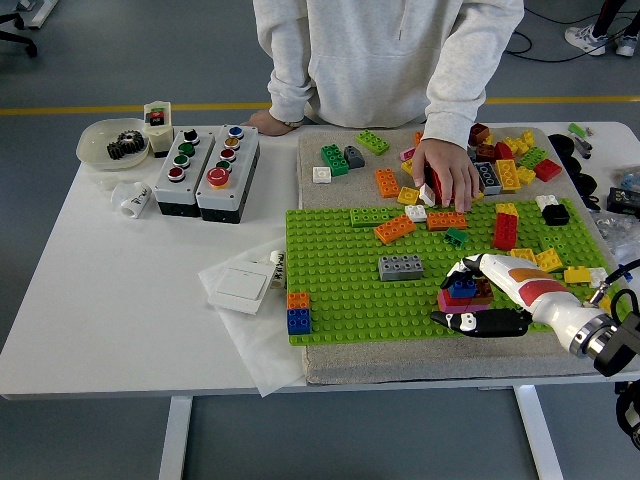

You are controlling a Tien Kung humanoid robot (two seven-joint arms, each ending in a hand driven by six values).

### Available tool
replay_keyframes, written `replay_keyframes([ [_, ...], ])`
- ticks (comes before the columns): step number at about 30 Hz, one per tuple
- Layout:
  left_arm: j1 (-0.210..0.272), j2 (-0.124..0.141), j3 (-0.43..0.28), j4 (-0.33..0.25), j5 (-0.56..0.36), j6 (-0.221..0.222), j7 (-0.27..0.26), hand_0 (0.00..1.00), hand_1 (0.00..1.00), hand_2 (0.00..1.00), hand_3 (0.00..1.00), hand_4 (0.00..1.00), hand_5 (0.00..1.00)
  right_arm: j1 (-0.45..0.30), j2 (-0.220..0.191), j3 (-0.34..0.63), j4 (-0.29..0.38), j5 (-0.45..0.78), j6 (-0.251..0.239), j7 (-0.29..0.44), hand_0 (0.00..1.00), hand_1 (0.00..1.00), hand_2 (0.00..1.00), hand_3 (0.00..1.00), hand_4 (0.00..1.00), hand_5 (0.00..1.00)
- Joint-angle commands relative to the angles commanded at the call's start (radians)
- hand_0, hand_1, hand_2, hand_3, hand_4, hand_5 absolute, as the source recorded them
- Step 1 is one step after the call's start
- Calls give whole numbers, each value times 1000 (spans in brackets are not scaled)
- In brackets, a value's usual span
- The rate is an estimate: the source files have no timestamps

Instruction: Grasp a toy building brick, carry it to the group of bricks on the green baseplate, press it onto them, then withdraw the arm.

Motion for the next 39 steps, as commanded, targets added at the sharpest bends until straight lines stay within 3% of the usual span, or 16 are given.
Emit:
replay_keyframes([
  [39, 2, -4, 15, -2, -22, -2, 2, 780, 752, 787, 587, 618, 619, -23, 24, -12, -30, 8, 3, 11, 708, 669, 714, 576, 892, 645],
])
